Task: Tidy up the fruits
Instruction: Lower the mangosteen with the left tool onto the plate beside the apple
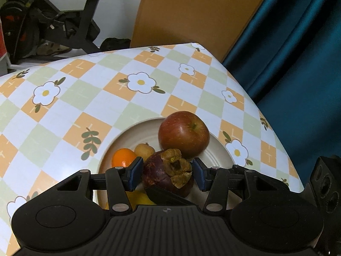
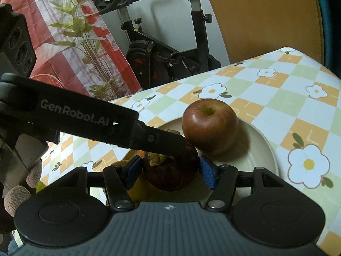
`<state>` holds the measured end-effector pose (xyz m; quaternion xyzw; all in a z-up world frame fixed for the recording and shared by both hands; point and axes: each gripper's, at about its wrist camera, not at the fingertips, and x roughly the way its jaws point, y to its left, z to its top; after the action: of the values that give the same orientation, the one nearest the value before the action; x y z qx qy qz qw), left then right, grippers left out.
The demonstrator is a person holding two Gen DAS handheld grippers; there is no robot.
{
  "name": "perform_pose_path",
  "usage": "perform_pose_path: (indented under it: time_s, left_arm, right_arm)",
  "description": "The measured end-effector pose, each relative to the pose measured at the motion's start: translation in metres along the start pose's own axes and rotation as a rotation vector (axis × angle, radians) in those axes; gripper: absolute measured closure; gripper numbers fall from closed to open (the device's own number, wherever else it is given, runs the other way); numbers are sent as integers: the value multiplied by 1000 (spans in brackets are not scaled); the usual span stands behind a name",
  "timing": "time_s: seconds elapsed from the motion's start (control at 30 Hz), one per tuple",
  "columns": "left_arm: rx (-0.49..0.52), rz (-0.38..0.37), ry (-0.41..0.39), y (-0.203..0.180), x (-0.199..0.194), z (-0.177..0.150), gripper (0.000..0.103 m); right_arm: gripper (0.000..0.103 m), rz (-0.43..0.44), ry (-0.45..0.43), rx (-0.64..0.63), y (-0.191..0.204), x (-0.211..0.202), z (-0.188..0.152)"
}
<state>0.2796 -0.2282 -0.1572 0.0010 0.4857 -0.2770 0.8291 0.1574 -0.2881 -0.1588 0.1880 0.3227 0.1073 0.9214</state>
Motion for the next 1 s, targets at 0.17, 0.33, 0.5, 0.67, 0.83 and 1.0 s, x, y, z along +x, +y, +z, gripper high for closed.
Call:
perform_pose_path:
  time_s: [0.17, 0.33, 0.5, 0.67, 0.83, 1.0]
  left_arm:
    - [-20, -9, -7, 4, 2, 0, 50]
    - [-19, -7, -10, 4, 2, -2, 50]
    - [-20, 0, -10, 3, 4, -2, 50]
    - [-27, 2, -13, 4, 3, -3, 50]
    - [-37, 7, -20, 5, 1, -5, 50]
    - [-50, 18, -31, 8, -3, -6, 50]
  right_arm:
    - [41, 12, -9, 11, -1, 3, 0]
    - [41, 12, 1, 22, -1, 2, 2]
    - [40, -12, 16, 19, 2, 4, 6]
    - [41, -28, 16, 17, 5, 1, 8]
    - [41, -49, 21, -2, 11, -3, 9]
    - [40, -80, 29, -22, 16, -6, 9]
